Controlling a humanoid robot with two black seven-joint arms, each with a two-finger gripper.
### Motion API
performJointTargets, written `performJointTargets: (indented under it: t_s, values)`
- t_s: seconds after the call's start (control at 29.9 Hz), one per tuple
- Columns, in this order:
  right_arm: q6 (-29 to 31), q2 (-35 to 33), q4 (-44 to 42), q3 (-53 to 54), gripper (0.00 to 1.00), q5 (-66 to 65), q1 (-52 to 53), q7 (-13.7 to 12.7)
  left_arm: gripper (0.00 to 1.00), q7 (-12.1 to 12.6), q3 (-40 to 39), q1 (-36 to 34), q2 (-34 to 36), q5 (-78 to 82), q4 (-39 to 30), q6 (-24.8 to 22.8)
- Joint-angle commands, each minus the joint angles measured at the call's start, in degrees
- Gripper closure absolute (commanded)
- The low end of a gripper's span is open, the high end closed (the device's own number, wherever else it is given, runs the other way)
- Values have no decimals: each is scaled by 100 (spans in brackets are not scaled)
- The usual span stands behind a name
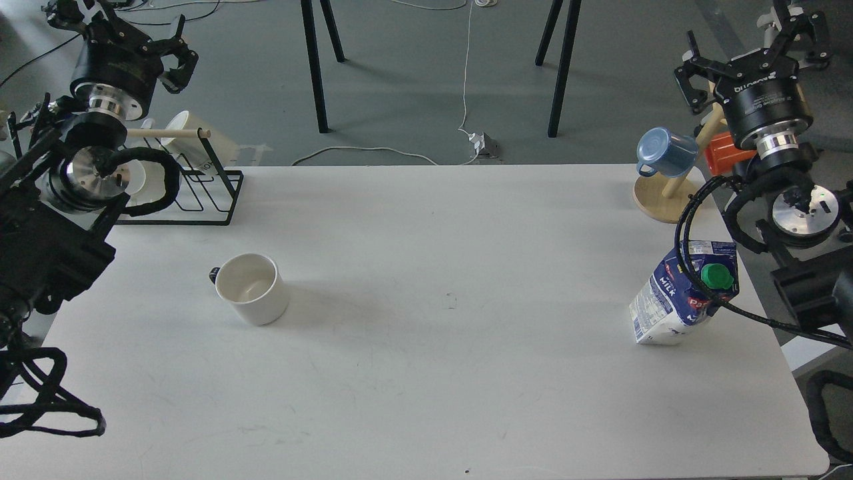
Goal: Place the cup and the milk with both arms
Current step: 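Lower the left gripper from rest toward the white mug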
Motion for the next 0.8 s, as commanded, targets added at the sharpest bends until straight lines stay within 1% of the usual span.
performJointTargets:
  t_s: [0.0,0.23,0.27,0.3,0.37,0.4,0.5,0.6,0.64,0.67,0.7,0.77]
  values:
    - [0,13,1,-8,1,-8,14,4,1,-17,9,12,17,5,-1,-8]
    - [0,22,36,-8,1,-8,5,4,1,62,88,126,96,31,-18,-17]
    - [0,22,36,-8,1,-8,5,4,1,97,123,188,210,57,-53,-78]
    - [0,22,36,-8,1,-8,14,4,1,132,236,267,385,66,-141,-278]
    - [0,13,45,-17,1,-8,14,4,1,71,526,460,841,119,-570,-849]
    - [0,13,54,-17,1,-8,23,4,1,45,658,591,1165,197,-920,-1026]
    - [0,-4,80,-8,1,-8,23,4,1,0,870,1074,2107,811,-1905,-1036]
    - [0,-4,80,-8,1,-8,14,4,1,0,870,1610,2696,1960,-2601,-1036]
    - [0,-4,80,-8,1,-8,14,4,1,-26,853,1821,2837,2435,-2811,-1028]
    - [0,4,80,-16,1,-8,14,4,2,-104,809,2015,2960,2909,-2979,-1027]
    - [0,4,80,-17,1,-8,5,4,4,-244,808,2138,3057,3323,-3076,-1019]
    - [0,13,80,-17,1,-8,-4,4,5,-613,852,2271,3155,4245,-3147,-958]
